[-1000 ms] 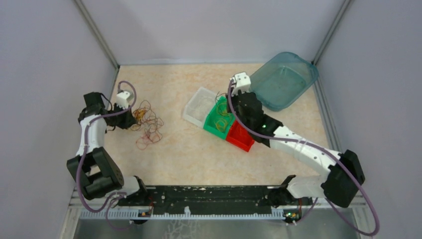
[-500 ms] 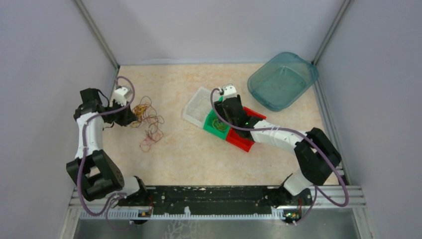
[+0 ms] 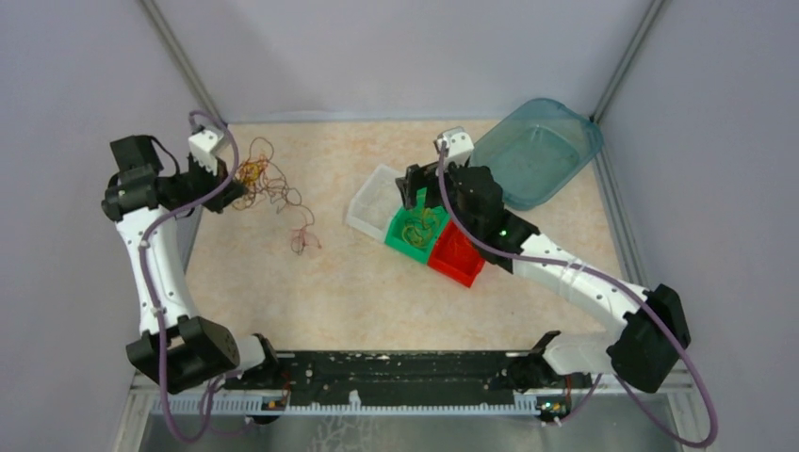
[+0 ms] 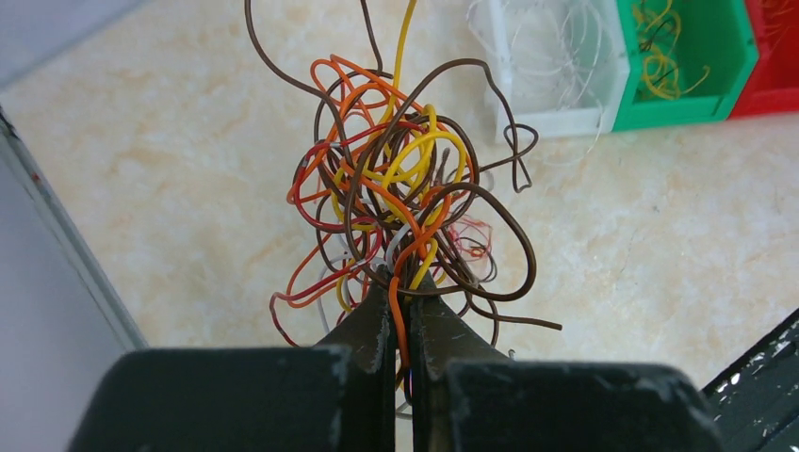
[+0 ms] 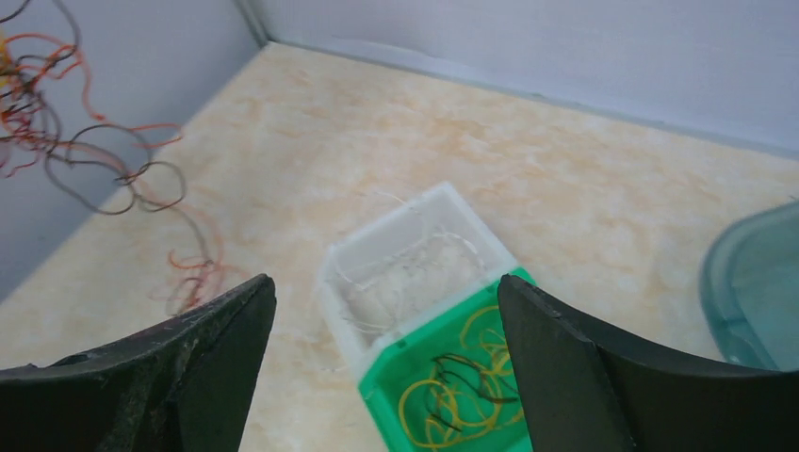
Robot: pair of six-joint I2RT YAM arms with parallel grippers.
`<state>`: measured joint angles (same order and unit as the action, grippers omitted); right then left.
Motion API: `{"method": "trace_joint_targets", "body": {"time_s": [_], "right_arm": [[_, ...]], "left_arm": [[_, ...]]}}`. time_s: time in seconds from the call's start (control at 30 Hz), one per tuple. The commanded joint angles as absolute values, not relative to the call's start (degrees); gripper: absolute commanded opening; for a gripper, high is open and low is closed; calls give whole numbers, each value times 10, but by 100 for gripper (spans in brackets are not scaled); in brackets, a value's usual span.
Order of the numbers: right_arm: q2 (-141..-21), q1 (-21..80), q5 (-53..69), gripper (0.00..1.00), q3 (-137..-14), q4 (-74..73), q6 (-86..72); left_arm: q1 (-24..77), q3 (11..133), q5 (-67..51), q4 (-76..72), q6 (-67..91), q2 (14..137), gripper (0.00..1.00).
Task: Untangle the cables
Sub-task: Place the cable in the bin, then untie the cable.
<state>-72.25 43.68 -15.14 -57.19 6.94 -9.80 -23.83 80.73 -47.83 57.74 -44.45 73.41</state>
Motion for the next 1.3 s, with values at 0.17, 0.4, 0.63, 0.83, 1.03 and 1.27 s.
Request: {"method": "trace_joint_targets", "body": {"time_s": [0.17,0.4,0.63,0.83,1.03,1.27], "right_arm": [[-750,439,89,85,-567,206,-191],[-830,468,167,82,-586,272,-203],[-915,515,200,81,-585,350,-226],[-931,554,188,79,-577,419,-220],[-971,560,175,63,-589,481,-244],[-995,568,150,48,-608,507,-246]], "left_arm": [[-232,951,-598,659,-426,693,0],[-228,1014,-642,659,-381,671,0],[-227,1043,-659,649,-355,643,0],[-227,1033,-675,653,-344,636,0],[-227,1031,-692,643,-325,630,0],[-227,1024,-690,640,-323,634,0]]}}
